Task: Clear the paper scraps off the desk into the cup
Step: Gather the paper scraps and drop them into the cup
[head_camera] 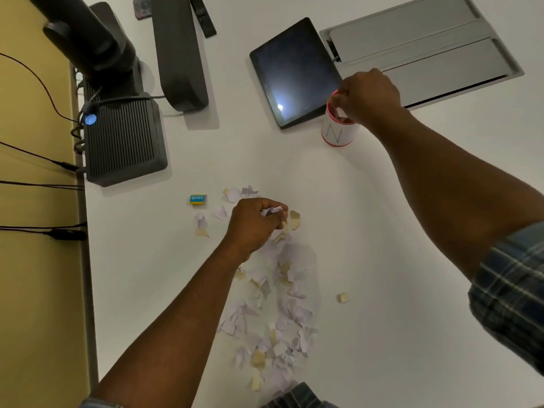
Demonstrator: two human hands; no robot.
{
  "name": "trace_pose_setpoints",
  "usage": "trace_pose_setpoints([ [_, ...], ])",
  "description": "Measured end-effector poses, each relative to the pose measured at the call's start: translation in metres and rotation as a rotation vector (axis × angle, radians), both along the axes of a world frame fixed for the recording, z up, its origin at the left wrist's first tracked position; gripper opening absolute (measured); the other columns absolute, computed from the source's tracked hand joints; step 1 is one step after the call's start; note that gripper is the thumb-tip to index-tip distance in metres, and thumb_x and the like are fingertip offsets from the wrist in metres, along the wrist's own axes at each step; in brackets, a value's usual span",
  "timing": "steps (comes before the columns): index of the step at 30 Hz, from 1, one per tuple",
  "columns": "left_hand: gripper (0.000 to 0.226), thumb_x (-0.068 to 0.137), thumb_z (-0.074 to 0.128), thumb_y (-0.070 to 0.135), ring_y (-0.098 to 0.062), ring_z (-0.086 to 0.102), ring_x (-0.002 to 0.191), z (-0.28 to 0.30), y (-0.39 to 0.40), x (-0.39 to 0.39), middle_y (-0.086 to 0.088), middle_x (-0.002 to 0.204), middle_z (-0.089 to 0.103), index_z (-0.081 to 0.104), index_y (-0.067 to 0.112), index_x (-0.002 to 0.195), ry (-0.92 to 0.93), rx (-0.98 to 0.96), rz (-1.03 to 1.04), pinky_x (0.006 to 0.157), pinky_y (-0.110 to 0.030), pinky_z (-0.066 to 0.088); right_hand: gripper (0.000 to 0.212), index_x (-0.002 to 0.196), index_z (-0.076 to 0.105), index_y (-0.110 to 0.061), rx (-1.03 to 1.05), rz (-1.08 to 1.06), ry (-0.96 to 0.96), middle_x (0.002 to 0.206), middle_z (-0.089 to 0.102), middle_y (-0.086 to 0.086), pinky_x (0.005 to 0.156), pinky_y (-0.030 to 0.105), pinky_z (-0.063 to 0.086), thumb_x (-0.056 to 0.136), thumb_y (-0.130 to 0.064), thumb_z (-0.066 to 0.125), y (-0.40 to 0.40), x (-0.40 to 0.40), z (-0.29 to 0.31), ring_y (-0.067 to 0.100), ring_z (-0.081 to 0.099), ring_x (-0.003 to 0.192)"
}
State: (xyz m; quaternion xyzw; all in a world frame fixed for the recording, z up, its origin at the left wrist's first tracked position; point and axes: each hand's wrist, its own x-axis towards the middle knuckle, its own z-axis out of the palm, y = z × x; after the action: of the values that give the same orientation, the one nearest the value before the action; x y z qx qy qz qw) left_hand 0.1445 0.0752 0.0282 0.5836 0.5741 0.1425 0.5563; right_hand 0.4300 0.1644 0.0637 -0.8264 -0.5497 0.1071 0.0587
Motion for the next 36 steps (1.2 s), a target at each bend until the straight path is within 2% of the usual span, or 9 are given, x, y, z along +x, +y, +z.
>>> trace_pose_setpoints([
  [4, 0.007, 0.087, 0.066, 0.01, 0.0, 0.065, 0.06, 0.008, 0.017, 0.021, 0.003, 0.077, 0.071, 0.072, 0.014, 0.089, -0.044, 0.01, 0.004, 0.062, -0.009, 0.051, 0.045, 0.107, 0.067, -0.013, 0.424, -0.105, 0.079, 0.104, 0.071, 0.009, 0.083, 0.037, 0.051, 0.097, -0.048, 0.041, -0.027, -0.001, -0.003, 0.024, 0.064, 0.095],
  [9, 0.009, 0.089, 0.063, 0.011, -0.004, 0.065, 0.066, 0.024, 0.055, 0.079, 0.004, 0.073, 0.069, 0.071, 0.011, 0.087, -0.019, 0.183, -0.068, 0.064, -0.01, 0.05, 0.029, 0.097, 0.064, -0.012, 0.642, -0.227, 0.172, 0.094, 0.066, 0.007, 0.072, 0.036, 0.047, 0.098, -0.037, 0.047, -0.098, -0.032, -0.045, 0.024, 0.058, 0.086],
  [13, 0.016, 0.088, 0.06, 0.012, -0.021, 0.067, 0.081, 0.036, 0.092, 0.138, -0.012, 0.087, 0.072, 0.071, 0.001, 0.087, 0.096, 0.416, -0.185, 0.072, -0.027, 0.056, 0.025, 0.106, 0.066, -0.012, 0.486, -0.183, 0.227, 0.107, 0.067, 0.007, 0.08, 0.036, 0.049, 0.095, -0.032, 0.055, -0.155, -0.067, -0.085, 0.028, 0.06, 0.097],
  [16, 0.016, 0.089, 0.057, 0.013, -0.015, 0.058, 0.082, 0.043, 0.113, 0.175, -0.006, 0.091, 0.067, 0.07, 0.003, 0.09, 0.174, 0.605, -0.288, 0.054, -0.005, 0.039, 0.038, 0.124, 0.059, -0.016, 0.285, -0.069, 0.215, 0.13, 0.06, 0.006, 0.094, 0.036, 0.047, 0.094, -0.039, 0.053, -0.186, -0.093, -0.11, 0.027, 0.055, 0.116],
  [19, 0.018, 0.091, 0.056, 0.014, -0.018, 0.062, 0.095, 0.04, 0.131, 0.201, -0.006, 0.104, 0.068, 0.068, 0.006, 0.102, 0.265, 0.72, -0.415, 0.068, -0.013, 0.042, 0.063, 0.148, 0.03, -0.02, 0.085, 0.05, 0.19, 0.156, 0.031, 0.001, 0.112, 0.035, 0.03, 0.096, -0.055, 0.037, -0.212, -0.117, -0.131, 0.021, 0.032, 0.141],
  [22, 0.021, 0.091, 0.056, 0.014, -0.023, 0.063, 0.102, 0.033, 0.14, 0.216, -0.01, 0.111, 0.068, 0.066, 0.006, 0.108, 0.39, 0.747, -0.555, 0.079, -0.024, 0.047, 0.079, 0.154, 0.002, -0.019, -0.055, 0.108, 0.134, 0.162, 0.002, -0.001, 0.122, 0.034, 0.006, 0.094, -0.067, 0.019, -0.229, -0.128, -0.147, 0.015, 0.0, 0.15],
  [28, 0.04, 0.089, 0.061, 0.025, -0.027, 0.06, 0.109, 0.028, 0.142, 0.225, -0.013, 0.121, 0.062, 0.055, 0.005, 0.124, 0.532, 0.711, -0.732, 0.087, -0.032, 0.05, 0.082, 0.154, 0.005, -0.017, -0.081, 0.104, 0.075, 0.163, 0.004, -0.002, 0.121, 0.036, -0.001, 0.093, -0.069, 0.022, -0.233, -0.13, -0.154, 0.013, -0.002, 0.15],
  [33, 0.057, 0.079, 0.074, 0.032, -0.027, 0.058, 0.114, 0.038, 0.143, 0.22, -0.009, 0.126, 0.06, 0.054, 0.01, 0.128, 0.462, 0.69, -0.731, 0.089, -0.031, 0.048, 0.079, 0.154, 0.009, -0.018, -0.091, 0.104, 0.072, 0.163, 0.004, -0.002, 0.121, 0.036, -0.002, 0.094, -0.068, 0.021, -0.233, -0.13, -0.152, 0.013, -0.004, 0.15],
  [36, 0.051, 0.076, 0.077, 0.028, -0.023, 0.06, 0.109, 0.04, 0.142, 0.215, -0.007, 0.121, 0.063, 0.06, 0.012, 0.122, 0.43, 0.719, -0.674, 0.085, -0.025, 0.044, 0.079, 0.154, 0.009, -0.018, -0.088, 0.105, 0.074, 0.163, 0.004, -0.002, 0.121, 0.037, -0.001, 0.094, -0.068, 0.02, -0.232, -0.13, -0.15, 0.013, -0.005, 0.149],
])
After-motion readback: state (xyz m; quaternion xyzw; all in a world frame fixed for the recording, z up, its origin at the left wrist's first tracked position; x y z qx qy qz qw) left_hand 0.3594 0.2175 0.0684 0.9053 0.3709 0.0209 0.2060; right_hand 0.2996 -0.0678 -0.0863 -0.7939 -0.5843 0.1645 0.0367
